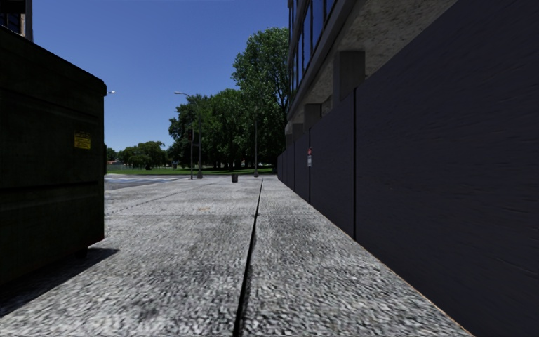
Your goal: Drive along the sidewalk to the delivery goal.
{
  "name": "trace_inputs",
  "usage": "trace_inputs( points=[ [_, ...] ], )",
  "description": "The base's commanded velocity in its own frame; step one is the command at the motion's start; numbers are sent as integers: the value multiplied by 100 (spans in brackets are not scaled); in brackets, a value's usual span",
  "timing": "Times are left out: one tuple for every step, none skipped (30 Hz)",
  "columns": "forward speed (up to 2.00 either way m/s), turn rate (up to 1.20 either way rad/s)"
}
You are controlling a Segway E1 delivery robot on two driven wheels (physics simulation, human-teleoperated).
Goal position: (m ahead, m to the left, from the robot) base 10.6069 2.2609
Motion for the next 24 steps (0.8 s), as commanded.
trace_inputs(
  points=[
    [200,0],
    [200,0],
    [200,0],
    [200,0],
    [200,0],
    [200,0],
    [200,0],
    [200,0],
    [200,0],
    [200,0],
    [200,0],
    [200,0],
    [200,0],
    [200,0],
    [200,0],
    [200,0],
    [200,19],
    [200,19],
    [200,53],
    [200,96],
    [200,100],
    [200,99],
    [200,99],
    [200,4]
  ],
)
